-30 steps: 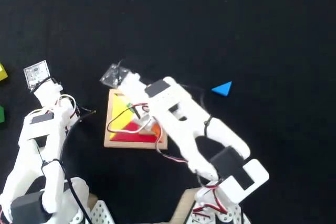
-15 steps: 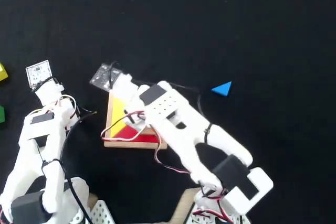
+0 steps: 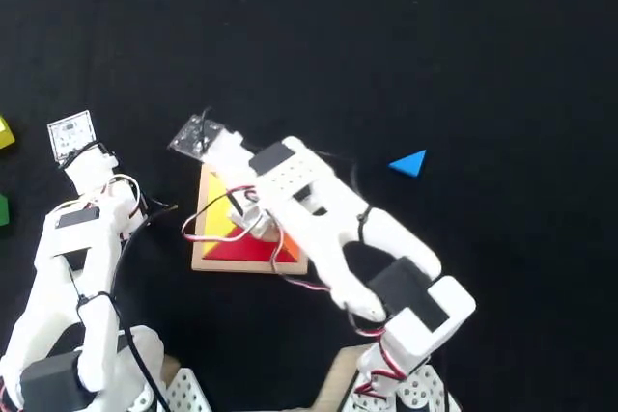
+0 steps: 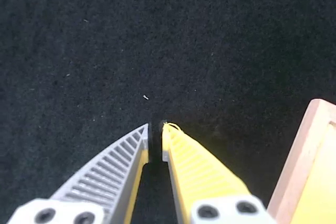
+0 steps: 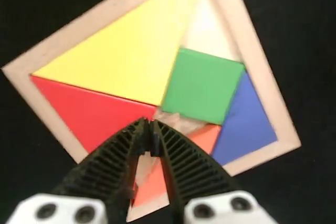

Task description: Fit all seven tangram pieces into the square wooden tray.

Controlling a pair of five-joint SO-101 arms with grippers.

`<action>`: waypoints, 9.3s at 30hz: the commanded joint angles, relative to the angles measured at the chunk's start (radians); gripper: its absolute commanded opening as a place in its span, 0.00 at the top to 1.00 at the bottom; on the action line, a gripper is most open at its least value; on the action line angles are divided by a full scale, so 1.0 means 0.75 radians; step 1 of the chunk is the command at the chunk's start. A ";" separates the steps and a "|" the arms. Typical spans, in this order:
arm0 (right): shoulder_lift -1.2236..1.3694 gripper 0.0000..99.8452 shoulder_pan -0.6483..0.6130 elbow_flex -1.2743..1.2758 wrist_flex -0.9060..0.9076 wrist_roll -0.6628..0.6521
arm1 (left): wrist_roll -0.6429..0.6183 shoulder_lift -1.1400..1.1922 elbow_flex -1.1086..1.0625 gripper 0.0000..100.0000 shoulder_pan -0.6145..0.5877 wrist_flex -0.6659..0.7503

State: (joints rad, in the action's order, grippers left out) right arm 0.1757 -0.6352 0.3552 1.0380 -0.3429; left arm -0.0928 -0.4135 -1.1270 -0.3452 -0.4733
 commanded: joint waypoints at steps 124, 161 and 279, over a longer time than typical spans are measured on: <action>0.506 0.78 1.025 -0.879 0.239 -0.407 | 0.023 -0.027 0.046 0.94 0.038 -0.043; -0.179 0.79 1.049 -0.251 0.665 -0.638 | 0.023 -0.027 0.026 0.94 0.038 0.012; 0.169 0.87 0.029 -0.717 0.407 -0.736 | 0.023 -0.027 0.024 0.94 0.028 0.004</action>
State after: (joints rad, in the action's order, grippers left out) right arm 0.2908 -0.5708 -0.0974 1.3311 -0.8615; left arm -0.0836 -0.4135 -1.1270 -0.3299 -0.4795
